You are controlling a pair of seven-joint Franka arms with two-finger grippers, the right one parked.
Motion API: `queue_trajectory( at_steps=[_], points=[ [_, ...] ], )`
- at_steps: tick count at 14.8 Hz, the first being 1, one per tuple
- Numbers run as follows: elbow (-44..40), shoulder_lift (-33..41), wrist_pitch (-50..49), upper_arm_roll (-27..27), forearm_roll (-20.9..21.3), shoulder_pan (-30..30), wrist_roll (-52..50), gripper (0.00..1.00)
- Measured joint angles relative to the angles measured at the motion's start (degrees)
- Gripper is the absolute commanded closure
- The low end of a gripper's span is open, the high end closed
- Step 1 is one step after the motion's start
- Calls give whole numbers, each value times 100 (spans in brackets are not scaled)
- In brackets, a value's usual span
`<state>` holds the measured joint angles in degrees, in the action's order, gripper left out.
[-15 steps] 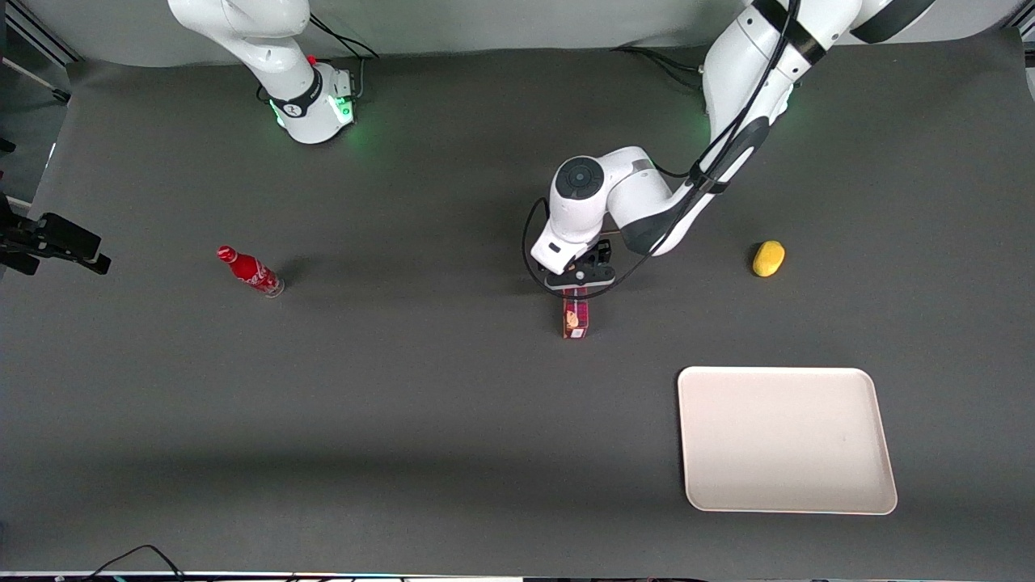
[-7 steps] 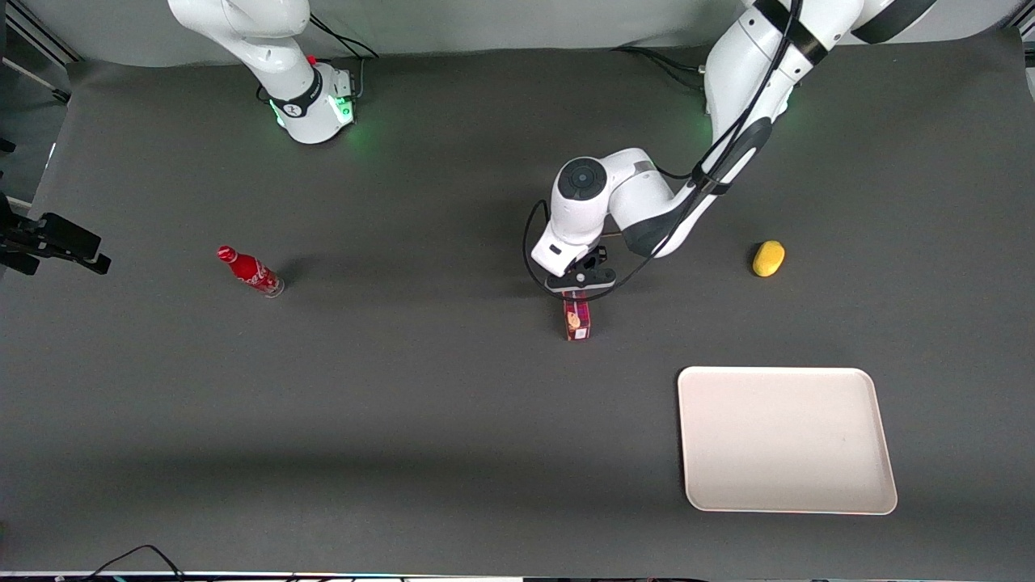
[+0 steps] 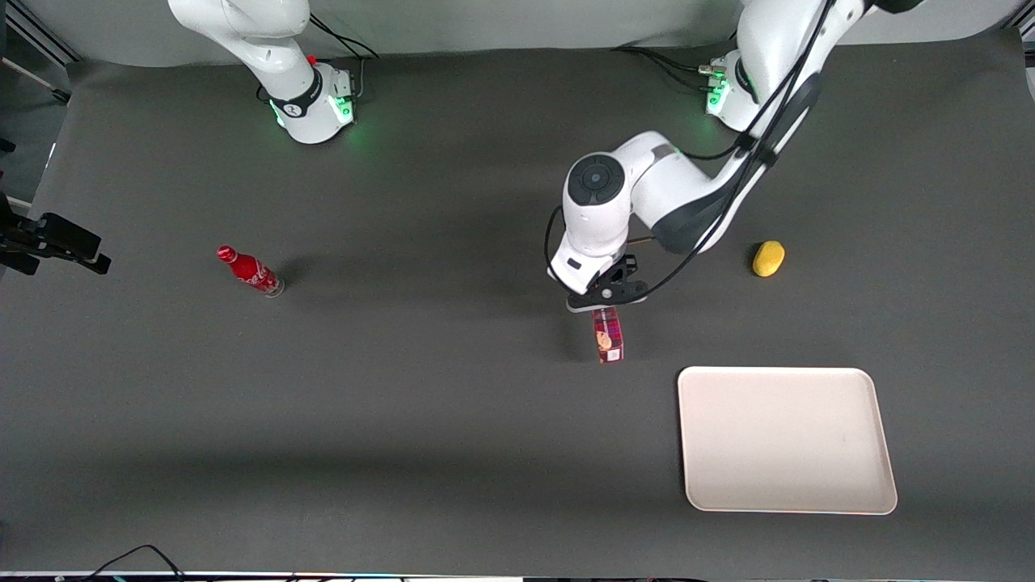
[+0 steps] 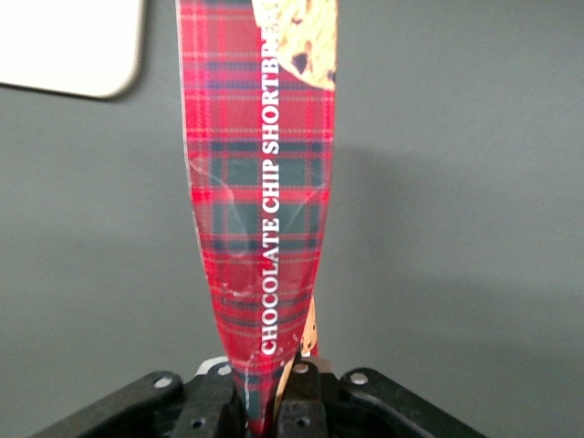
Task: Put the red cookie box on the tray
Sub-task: 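Lift the cookie box and carry it over the white tray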
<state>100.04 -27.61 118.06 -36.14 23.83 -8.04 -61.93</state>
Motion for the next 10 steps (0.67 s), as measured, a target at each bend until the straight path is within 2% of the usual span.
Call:
queue_trajectory(
  at_steps=[6, 8, 10],
  points=[
    [-1714, 890, -2314, 12, -1200, 80, 1294, 100],
    [-2160, 972, -2858, 37, -1408, 188, 1527, 100],
    [-2304, 972, -3029, 143, -1447, 246, 1667, 100]
  ],
)
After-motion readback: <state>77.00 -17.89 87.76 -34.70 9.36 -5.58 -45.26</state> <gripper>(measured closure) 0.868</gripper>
